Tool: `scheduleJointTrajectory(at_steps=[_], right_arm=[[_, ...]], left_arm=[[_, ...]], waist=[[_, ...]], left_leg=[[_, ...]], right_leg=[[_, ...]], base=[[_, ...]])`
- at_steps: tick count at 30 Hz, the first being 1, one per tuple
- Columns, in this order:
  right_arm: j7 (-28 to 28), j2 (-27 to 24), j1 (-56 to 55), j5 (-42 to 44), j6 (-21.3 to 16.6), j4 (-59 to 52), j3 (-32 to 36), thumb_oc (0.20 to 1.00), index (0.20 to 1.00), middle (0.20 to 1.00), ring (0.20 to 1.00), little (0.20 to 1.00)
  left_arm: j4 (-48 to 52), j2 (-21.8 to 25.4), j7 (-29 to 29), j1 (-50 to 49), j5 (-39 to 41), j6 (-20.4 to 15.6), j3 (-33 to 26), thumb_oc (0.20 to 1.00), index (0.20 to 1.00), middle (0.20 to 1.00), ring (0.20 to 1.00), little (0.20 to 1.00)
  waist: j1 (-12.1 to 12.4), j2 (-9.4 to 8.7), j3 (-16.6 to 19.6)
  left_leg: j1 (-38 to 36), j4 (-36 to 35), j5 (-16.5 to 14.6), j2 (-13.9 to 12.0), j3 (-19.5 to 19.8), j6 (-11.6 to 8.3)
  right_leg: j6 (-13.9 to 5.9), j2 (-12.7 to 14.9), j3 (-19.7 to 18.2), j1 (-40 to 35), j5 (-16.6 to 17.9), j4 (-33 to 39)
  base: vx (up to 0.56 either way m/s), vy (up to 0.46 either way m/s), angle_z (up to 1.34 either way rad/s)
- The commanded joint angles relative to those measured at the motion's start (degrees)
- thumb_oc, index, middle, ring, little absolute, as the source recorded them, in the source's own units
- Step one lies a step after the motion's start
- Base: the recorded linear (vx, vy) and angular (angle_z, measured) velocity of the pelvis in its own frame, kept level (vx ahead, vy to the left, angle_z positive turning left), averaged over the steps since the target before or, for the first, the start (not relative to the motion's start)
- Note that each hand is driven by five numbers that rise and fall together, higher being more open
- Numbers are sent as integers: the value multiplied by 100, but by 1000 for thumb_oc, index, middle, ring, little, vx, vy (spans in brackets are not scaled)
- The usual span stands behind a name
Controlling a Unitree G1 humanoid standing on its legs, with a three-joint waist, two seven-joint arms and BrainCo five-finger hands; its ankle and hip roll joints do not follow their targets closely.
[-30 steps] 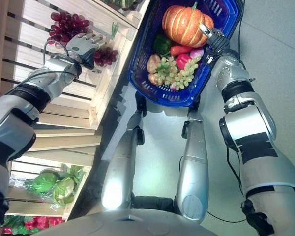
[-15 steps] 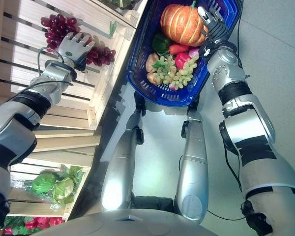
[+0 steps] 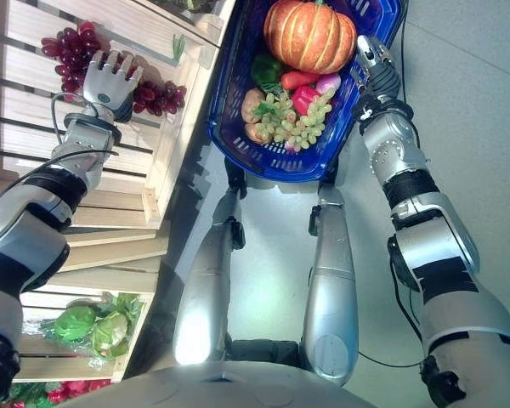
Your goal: Pick up fruits and vegetables into the basket
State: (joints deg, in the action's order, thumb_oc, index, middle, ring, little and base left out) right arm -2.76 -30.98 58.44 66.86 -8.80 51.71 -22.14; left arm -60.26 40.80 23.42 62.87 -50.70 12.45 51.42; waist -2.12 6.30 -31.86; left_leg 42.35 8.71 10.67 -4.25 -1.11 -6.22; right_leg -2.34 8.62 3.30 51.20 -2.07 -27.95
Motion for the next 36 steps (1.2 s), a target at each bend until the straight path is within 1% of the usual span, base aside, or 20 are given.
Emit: scheduleJointTrajectory(at_steps=[1, 3, 7, 14, 18, 20, 22, 23, 25, 27, 30, 31, 32, 33, 35, 36], right_arm=[[213, -64, -190, 146, -306, -461, 230, 1000, 1000, 1000, 1000, 1000], [207, -68, -209, 172, -333, -522, 235, 1000, 1000, 1000, 1000, 1000], [195, -64, -188, 234, -361, -540, 234, 1000, 1000, 1000, 1000, 1000], [175, -57, -179, 305, -358, -567, 244, 1000, 1000, 1000, 1000, 1000], [136, -39, -220, 311, -376, -635, 237, 1000, 1000, 1000, 1000, 1000], [153, -40, -247, 332, -393, -640, 250, 1000, 1000, 1000, 1000, 1000], [190, -26, -271, 342, -406, -654, 267, 1000, 1000, 1000, 1000, 1000], [199, -17, -273, 347, -416, -657, 269, 1000, 1000, 1000, 1000, 1000], [198, 8, -331, 349, -440, -722, 283, 1000, 1000, 1000, 1000, 1000], [181, 36, -414, 339, -468, -826, 320, 1000, 1000, 1000, 1000, 1000], [160, 84, -565, 334, -496, -1031, 402, 1000, 1000, 1000, 1000, 1000], [166, 98, -625, 333, -500, -1108, 439, 1000, 1000, 1000, 1000, 1000], [165, 106, -636, 327, -504, -1121, 442, 1000, 1000, 1000, 1000, 1000], [193, 124, -699, 306, -516, -1182, 474, 1000, 1000, 1000, 1000, 1000], [232, 182, -815, 241, -510, -1285, 559, 1000, 1000, 1000, 1000, 1000], [257, 200, -866, 222, -513, -1311, 586, 1000, 1000, 1000, 1000, 1000]], left_arm=[[-633, 235, -123, -9, -98, 440, -546, 200, 200, 200, 200, 200], [-668, 262, -287, -35, -5, 397, -562, 200, 200, 200, 200, 200], [-800, 271, -315, -117, 150, 294, -547, 200, 200, 200, 200, 200], [-823, 287, -476, -144, 332, 234, -539, 200, 200, 200, 200, 200], [-801, 300, -530, -175, 588, 200, -537, 200, 200, 200, 200, 200], [-802, 307, -515, -198, 859, 171, -564, 200, 200, 200, 200, 200], [-774, 299, -529, -224, 1344, 157, -633, 200, 200, 200, 200, 200], [-739, 291, -532, -237, 1722, 155, -689, 200, 200, 200, 200, 200], [-627, 260, -429, -309, 2998, 87, -931, 200, 200, 200, 200, 200], [-499, 221, -413, -404, 3984, -8, -1301, 200, 200, 200, 200, 200], [-331, 180, -555, -549, 5078, -406, -1967, 200, 200, 200, 200, 200], [-275, 150, -616, -625, 5379, -623, -2205, 200, 200, 200, 200, 200], [-262, 148, -625, -643, 5449, -658, -2236, 200, 200, 200, 200, 200], [-228, 116, -730, -719, 5861, -820, -2454, 200, 200, 200, 200, 200], [-146, 15, -934, -913, 6366, -1153, -2813, 200, 200, 200, 200, 200], [-112, -19, -982, -990, 6467, -1201, -2908, 200, 200, 200, 200, 200]], waist=[[-28, -179, 207], [-27, -185, 207], [-17, -186, 207], [0, -181, 207], [10, -183, 207], [14, -183, 207], [15, -184, 207], [20, -185, 207], [34, -191, 207], [48, -202, 207], [66, -221, 207], [68, -225, 207], [65, -223, 207], [67, -220, 207], [72, -217, 207], [74, -220, 207]], left_leg=[[160, 608, -573, 400, -214, 304], [162, 605, -575, 395, -218, 302], [125, 577, -575, 398, -212, 299], [97, 564, -573, 406, -212, 303], [71, 553, -560, 412, -207, 302], [58, 553, -561, 412, -211, 302], [44, 551, -560, 412, -213, 301], [44, 552, -560, 415, -209, 301], [36, 548, -551, 418, -203, 302], [25, 546, -548, 424, -193, 305], [-15, 526, -543, 429, -188, 303], [-25, 525, -545, 435, -181, 304], [-27, 525, -545, 435, -181, 304], [-39, 515, -549, 438, -183, 307], [-65, 510, -556, 447, -183, 316], [-69, 512, -562, 453, -176, 320]], right_leg=[[-19, -409, 403, -516, 186, 665], [-22, -405, 408, -522, 190, 680], [-24, -396, 420, -575, 202, 727], [-16, -385, 445, -622, 204, 751], [-18, -376, 462, -659, 213, 759], [-16, -371, 468, -673, 209, 759], [-17, -371, 469, -687, 209, 757], [-17, -375, 466, -689, 207, 755], [-12, -383, 467, -699, 200, 748], [-6, -391, 467, -718, 186, 744], [-10, -393, 477, -760, 170, 752], [-10, -396, 475, -772, 160, 751], [-11, -396, 475, -773, 158, 748], [-9, -403, 473, -775, 143, 740], [-7, -416, 473, -792, 120, 723], [-7, -420, 473, -799, 113, 723]], base=[[0, 0, 0], [0, 0, 0], [0, 0, 0], [-2, -3, -1], [0, 0, 0], [0, 0, 0], [0, 0, 0], [0, 0, 0], [0, 0, 0], [0, -39, 0], [0, -40, 3], [2, -21, 4], [-2, -16, 6], [-1, -9, 6], [1, -7, 2], [0, 0, 0]])
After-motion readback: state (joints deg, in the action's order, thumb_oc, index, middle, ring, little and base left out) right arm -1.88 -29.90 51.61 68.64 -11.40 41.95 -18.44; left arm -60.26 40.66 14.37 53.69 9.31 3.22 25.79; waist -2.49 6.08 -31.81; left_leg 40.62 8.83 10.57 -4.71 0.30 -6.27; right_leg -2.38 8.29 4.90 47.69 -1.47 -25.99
